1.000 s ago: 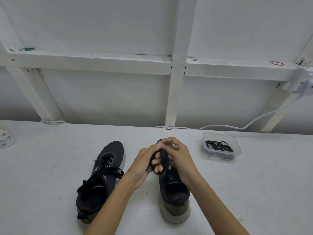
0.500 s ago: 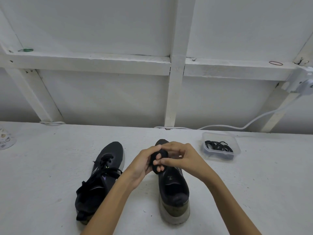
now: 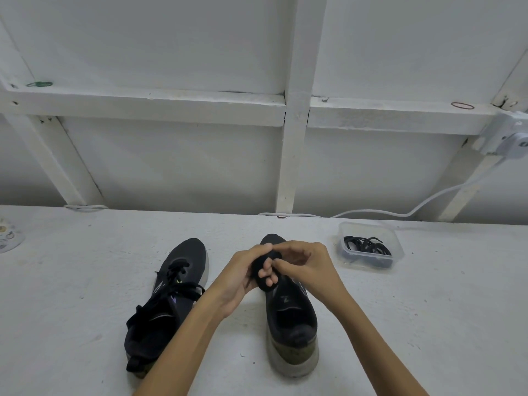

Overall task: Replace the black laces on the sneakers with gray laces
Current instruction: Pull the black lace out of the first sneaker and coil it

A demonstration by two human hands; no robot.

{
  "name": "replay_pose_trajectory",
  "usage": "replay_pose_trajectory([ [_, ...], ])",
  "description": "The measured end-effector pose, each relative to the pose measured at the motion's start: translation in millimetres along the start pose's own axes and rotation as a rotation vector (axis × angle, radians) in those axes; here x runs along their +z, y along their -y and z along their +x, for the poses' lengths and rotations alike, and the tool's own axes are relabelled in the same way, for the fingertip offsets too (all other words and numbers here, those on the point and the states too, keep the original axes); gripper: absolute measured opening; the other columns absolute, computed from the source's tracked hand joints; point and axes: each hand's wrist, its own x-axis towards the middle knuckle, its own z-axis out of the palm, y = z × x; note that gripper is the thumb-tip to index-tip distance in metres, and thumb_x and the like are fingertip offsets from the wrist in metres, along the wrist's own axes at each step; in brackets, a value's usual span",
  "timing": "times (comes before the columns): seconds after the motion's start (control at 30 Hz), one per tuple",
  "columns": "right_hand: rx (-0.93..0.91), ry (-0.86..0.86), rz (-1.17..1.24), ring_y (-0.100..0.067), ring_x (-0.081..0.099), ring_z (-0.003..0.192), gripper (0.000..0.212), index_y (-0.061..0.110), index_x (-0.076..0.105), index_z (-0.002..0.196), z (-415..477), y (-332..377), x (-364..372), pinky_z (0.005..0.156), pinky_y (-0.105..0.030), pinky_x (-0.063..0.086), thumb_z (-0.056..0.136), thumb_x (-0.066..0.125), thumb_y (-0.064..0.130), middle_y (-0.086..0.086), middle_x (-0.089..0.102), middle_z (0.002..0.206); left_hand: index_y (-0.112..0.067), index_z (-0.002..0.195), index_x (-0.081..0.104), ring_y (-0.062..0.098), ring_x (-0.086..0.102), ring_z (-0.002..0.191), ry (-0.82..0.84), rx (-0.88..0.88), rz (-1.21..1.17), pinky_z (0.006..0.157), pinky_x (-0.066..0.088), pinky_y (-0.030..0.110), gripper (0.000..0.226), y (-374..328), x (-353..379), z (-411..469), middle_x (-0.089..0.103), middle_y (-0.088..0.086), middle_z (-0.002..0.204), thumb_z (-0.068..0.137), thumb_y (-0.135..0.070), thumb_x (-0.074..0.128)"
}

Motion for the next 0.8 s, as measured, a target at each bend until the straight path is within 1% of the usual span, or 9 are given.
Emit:
replay_pose_trajectory([
  [0.1,-0.010,-0.048,-0.017,-0.019,0.073,0.074,0.029,0.015,0.075,0.095,0.1,-1.4,5.7,0.076,-0.030,0.058,0.082,0.061,-0.007,-0.003,0.075,0.077,-0.013,0.060,0.055,0.020,0.055,0.065,0.022,0.028,-0.006,0.072,0.051,0.027,0.040,0.2,-0.6,-0.1,0.044,0.003,0.059,0.095,-0.032,0.053],
  [0.17,0.018,-0.045,0.037,-0.020,0.071,0.073,0.028,0.015,0.074,0.092,1.0,-2.0,6.8,0.075,-0.033,0.057,0.082,0.059,-0.007,-0.005,0.074,0.075,-0.010,0.063,0.058,0.019,0.056,0.065,0.030,0.055,-0.002,0.073,0.052,0.026,0.035,-0.5,-1.6,-0.9,0.047,0.005,0.060,0.093,-0.029,0.057],
  [0.27,0.103,-0.015,0.183,-0.012,0.067,0.070,0.024,0.006,0.071,0.094,3.3,3.3,4.8,0.069,-0.021,0.052,0.085,0.057,-0.011,-0.008,0.072,0.077,-0.007,0.069,0.063,0.017,0.058,0.065,0.032,0.078,0.005,0.070,0.052,0.024,0.026,-2.8,-4.2,-1.8,0.051,0.006,0.061,0.090,-0.022,0.062],
  [0.33,0.188,0.015,0.296,-0.005,0.060,0.056,0.019,0.002,0.066,0.094,4.4,6.0,1.9,0.057,-0.013,0.045,0.087,0.055,-0.012,-0.005,0.068,0.071,-0.009,0.068,0.066,0.018,0.059,0.066,0.027,0.081,-0.004,0.070,0.052,0.024,0.023,-2.9,-4.7,-1.7,0.052,0.006,0.062,0.089,-0.017,0.063],
  [0.4,0.257,0.049,0.349,-0.005,0.052,0.051,0.016,0.006,0.064,0.093,6.0,7.1,0.7,0.050,-0.014,0.038,0.088,0.057,-0.008,-0.004,0.065,0.068,-0.010,0.066,0.066,0.020,0.061,0.066,-0.002,0.084,-0.009,0.070,0.053,0.025,0.024,-2.1,-4.1,-1.3,0.053,0.007,0.063,0.089,-0.013,0.063],
  [0.5,0.348,0.057,0.351,-0.013,0.047,0.059,0.016,0.013,0.065,0.090,10.4,2.2,-0.6,0.049,-0.018,0.033,0.087,0.060,-0.002,-0.010,0.062,0.075,-0.008,0.066,0.065,0.023,0.062,0.064,-0.065,0.096,-0.013,0.067,0.053,0.026,0.023,-0.6,-1.3,0.1,0.053,0.009,0.062,0.089,-0.011,0.064],
  [0.63,0.471,0.070,0.482,-0.017,0.046,0.063,0.018,0.012,0.063,0.092,13.2,-3.0,-0.8,0.054,-0.024,0.029,0.081,0.059,-0.002,-0.011,0.060,0.077,-0.010,0.062,0.066,0.024,0.060,0.062,-0.146,0.115,-0.011,0.067,0.053,0.026,0.026,3.1,-0.2,3.3,0.057,0.008,0.064,0.088,-0.010,0.066],
  [0.7,0.487,0.088,0.528,-0.019,0.048,0.065,0.022,0.012,0.062,0.094,12.9,-4.6,-0.7,0.057,-0.028,0.027,0.074,0.061,0.005,-0.011,0.061,0.077,-0.007,0.066,0.066,0.023,0.061,0.062,-0.157,0.118,-0.012,0.067,0.054,0.026,0.022,4.1,0.4,4.0,0.059,0.008,0.065,0.088,-0.011,0.066],
  [0.8,0.464,0.101,0.541,-0.022,0.052,0.069,0.030,0.011,0.062,0.101,11.0,-5.6,-1.8,0.060,-0.029,0.028,0.072,0.064,0.006,-0.015,0.063,0.081,-0.007,0.070,0.066,0.022,0.060,0.062,-0.133,0.118,-0.025,0.067,0.053,0.025,0.020,5.3,0.3,4.4,0.058,0.007,0.066,0.089,-0.013,0.065],
])
